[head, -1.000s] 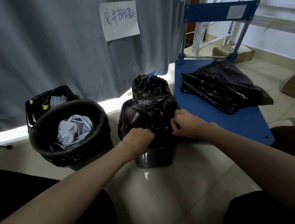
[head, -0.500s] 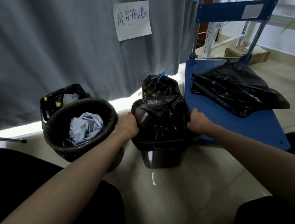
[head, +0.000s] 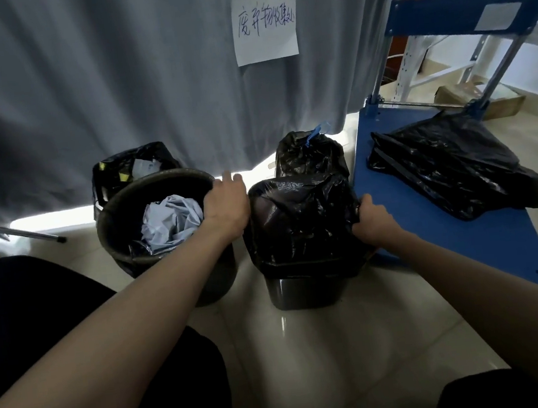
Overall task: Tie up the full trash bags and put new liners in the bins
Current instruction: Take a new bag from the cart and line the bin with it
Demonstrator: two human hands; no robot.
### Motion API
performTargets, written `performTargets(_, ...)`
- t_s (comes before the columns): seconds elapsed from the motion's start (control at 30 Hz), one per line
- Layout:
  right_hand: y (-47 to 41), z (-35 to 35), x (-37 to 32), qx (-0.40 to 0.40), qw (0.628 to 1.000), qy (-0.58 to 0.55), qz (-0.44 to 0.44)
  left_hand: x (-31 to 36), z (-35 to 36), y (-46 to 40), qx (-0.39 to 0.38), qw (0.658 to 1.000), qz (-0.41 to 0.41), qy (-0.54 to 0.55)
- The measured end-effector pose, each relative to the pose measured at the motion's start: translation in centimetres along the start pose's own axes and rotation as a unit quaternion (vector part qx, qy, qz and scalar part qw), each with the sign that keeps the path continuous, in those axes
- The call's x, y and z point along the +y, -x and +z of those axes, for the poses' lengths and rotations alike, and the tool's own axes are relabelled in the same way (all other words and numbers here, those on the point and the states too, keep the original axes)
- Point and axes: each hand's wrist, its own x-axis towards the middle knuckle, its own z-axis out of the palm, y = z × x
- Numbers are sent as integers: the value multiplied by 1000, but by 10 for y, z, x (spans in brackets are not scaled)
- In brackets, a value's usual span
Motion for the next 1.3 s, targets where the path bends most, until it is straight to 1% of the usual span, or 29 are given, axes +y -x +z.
performTargets(0.13,-4,4,0,8,1000,-9,-1,-21,4,1,-56,997,-52,-31)
performTargets(0.23,-6,5,-2,12,1000,-12,-2,-29,10,2,-66,995,-62,-34)
performTargets(0.33,-7,5,-2,8,1000,-4,-12,-32,14,-2,-81,994,-74,0)
performTargets(0.47,0,0,2,2,998,24,-66,-35,15,-12,-79,990,-85,80)
performTargets(0.57,10,-7,11,0,996,47,-82,-30,19,-20,-68,990,-70,103)
performTargets(0.67,17,-12,17,-2,994,76,-79,-18,24,-30,-61,991,-51,111)
performTargets(0.73,21,-13,19,-10,994,77,-73,-8,24,-39,-63,990,-35,117)
performTargets(0.83,26,-11,23,-28,995,63,-73,10,23,-53,-66,991,9,115)
performTargets(0.97,30,-6,19,-57,995,27,-71,23,22,-65,-59,992,77,80)
performTargets(1.1,33,6,3,-88,994,25,-63,23,23,-72,-74,988,88,103)
performTargets(1.2,35,15,-14,-115,991,10,-67,15,21,-67,-61,988,98,103)
performTargets(1.3,37,26,-36,-142,987,-27,-68,2,15,-52,-14,989,126,81)
